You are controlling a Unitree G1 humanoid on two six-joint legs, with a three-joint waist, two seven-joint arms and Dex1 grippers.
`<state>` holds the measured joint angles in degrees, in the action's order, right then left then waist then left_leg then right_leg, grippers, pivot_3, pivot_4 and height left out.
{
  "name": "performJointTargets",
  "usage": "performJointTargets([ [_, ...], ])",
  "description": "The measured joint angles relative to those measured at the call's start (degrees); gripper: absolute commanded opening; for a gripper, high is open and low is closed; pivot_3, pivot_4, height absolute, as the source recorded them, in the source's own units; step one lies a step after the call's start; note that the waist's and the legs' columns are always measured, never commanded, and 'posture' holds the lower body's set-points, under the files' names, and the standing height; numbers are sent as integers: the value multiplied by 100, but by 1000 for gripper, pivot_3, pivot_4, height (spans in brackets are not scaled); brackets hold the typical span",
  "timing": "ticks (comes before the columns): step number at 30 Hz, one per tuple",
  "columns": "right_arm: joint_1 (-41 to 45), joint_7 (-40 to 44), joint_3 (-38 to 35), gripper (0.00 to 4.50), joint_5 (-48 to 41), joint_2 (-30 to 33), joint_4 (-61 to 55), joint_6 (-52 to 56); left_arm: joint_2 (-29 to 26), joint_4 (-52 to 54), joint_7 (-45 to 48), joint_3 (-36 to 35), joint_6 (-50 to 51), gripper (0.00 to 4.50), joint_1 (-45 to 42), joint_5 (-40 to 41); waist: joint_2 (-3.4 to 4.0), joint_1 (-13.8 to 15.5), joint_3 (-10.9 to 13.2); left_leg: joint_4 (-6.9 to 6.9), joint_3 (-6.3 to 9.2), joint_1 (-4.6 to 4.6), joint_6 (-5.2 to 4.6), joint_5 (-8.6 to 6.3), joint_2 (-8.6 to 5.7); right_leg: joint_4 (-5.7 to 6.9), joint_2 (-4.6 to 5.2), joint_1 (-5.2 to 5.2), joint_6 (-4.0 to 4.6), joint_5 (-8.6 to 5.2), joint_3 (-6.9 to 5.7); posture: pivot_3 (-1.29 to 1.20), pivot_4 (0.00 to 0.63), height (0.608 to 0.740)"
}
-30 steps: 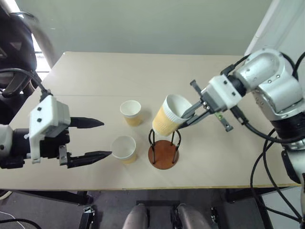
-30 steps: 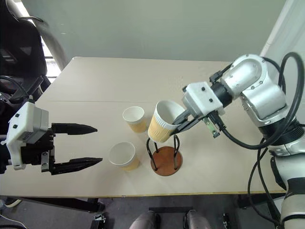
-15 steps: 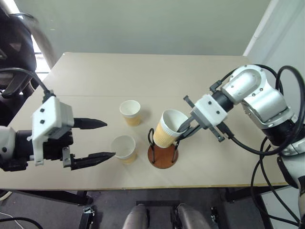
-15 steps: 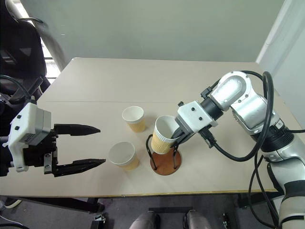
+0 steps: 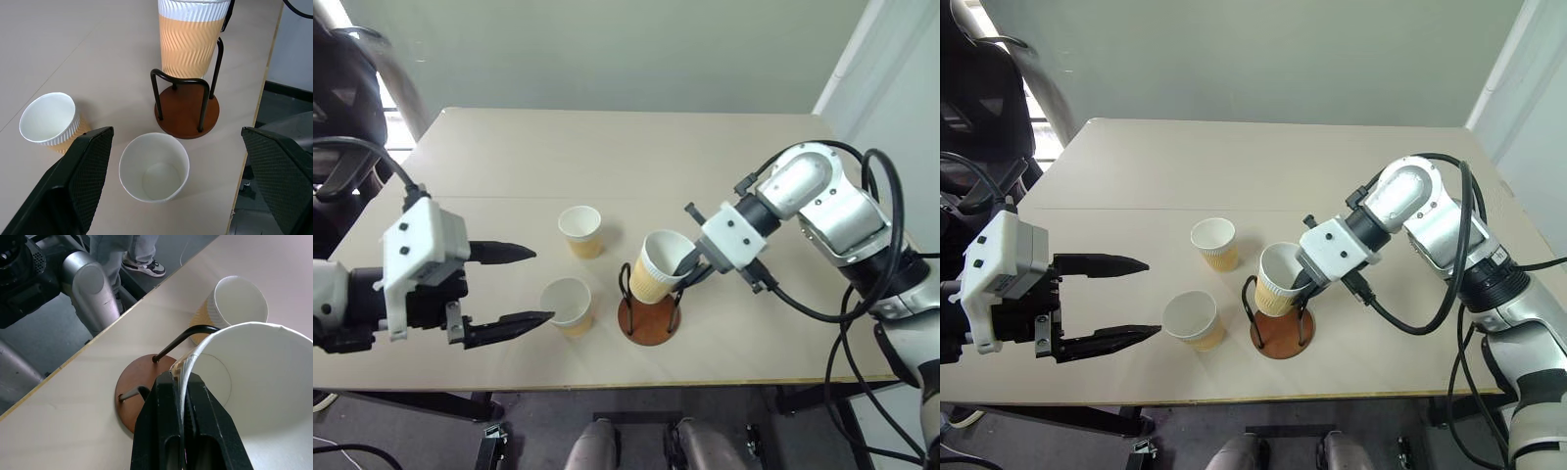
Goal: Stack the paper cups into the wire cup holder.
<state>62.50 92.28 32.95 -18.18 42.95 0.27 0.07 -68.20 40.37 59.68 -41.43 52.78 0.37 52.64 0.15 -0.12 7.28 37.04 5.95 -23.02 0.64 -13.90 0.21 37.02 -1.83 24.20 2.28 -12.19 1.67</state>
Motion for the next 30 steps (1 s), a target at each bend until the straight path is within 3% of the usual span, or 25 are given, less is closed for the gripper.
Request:
performJointTargets([
  [12, 3, 0, -6, 4467, 109, -9, 211, -17, -128, -165, 285, -23, -81, 4500, 51, -231, 0, 0, 0, 0, 0, -1, 3, -2, 0, -1, 0, 0, 2, -1, 1, 0, 150, 740],
  [15, 1, -2, -77, 4467, 212, 11, 408, 20, -239, -227, 417, 97, -241, 4500, 44, -358, 1, 4, 0, 0, 1, -2, 4, -3, 0, -1, 0, 1, 2, -1, 1, 0, 150, 740],
  [20, -193, -83, -1052, 4467, 42, 541, 787, 770, -457, -774, 631, 1176, -991, 4500, -41, -1116, -1, 79, 0, 0, 4, -7, 24, -15, -2, -3, 2, 5, 4, -2, 1, 0, 150, 740],
  [25, -1071, -221, -2614, 4467, -1147, 1161, 506, 2115, -476, -1184, 964, 2441, -1509, 4500, -842, -1409, 0, 145, 1, -5, 5, -15, 68, -42, -4, -8, 1, 8, -35, 21, 2, 0, 150, 740],
  [30, -2200, -838, -4406, 4467, -2807, 1373, -738, 3494, -436, -1630, 1431, 3426, -1727, 4500, -1774, -1625, -4, 139, 1, -15, 5, -10, 73, -33, 0, -8, -5, 6, -49, 10, 0, 0, 150, 740],
])
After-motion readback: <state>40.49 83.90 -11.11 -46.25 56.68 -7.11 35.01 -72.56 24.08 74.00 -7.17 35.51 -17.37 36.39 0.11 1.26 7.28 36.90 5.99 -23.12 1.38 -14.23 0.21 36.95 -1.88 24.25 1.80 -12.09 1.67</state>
